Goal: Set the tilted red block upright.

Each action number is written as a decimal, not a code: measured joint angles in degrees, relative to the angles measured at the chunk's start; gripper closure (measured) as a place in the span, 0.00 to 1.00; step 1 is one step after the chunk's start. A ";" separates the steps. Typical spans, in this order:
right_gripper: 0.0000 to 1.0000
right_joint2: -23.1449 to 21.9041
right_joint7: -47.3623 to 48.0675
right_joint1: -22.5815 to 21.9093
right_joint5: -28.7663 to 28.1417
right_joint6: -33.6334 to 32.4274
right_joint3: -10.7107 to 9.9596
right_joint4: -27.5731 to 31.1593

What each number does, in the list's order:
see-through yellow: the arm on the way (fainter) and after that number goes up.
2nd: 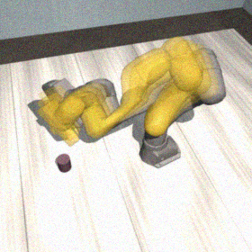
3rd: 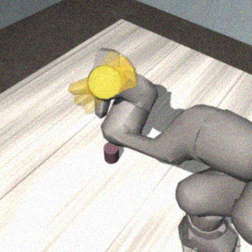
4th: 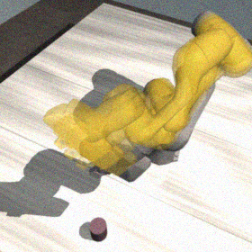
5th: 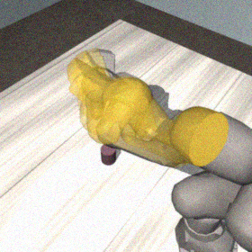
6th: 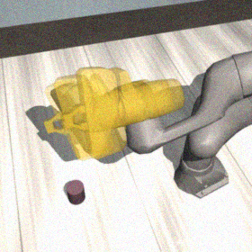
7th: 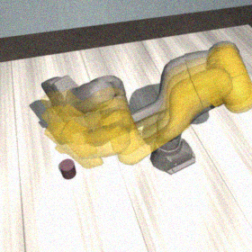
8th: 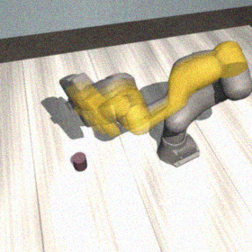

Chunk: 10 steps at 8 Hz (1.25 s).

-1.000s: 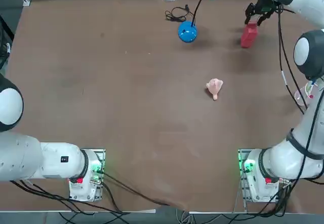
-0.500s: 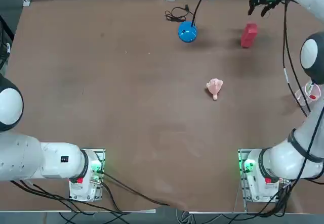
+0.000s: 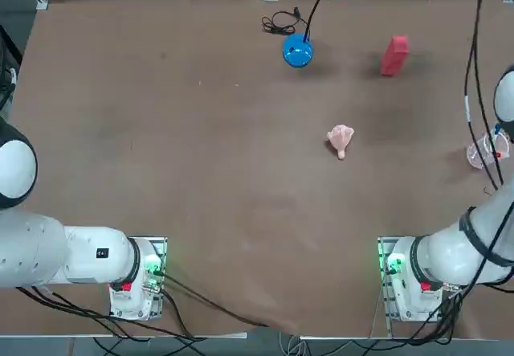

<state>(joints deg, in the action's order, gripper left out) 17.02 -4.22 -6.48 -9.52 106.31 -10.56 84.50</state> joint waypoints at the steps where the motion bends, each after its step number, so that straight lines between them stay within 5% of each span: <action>1: 0.00 -2.42 0.00 0.00 0.02 -4.27 -0.01 -1.32; 8: 0.00 -16.52 4.33 -0.43 8.03 -15.84 0.88 3.40; 10: 0.00 -18.35 4.34 6.50 8.22 -17.69 7.25 4.31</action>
<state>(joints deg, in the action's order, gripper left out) -1.33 0.12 0.02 -1.30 88.61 -3.31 88.81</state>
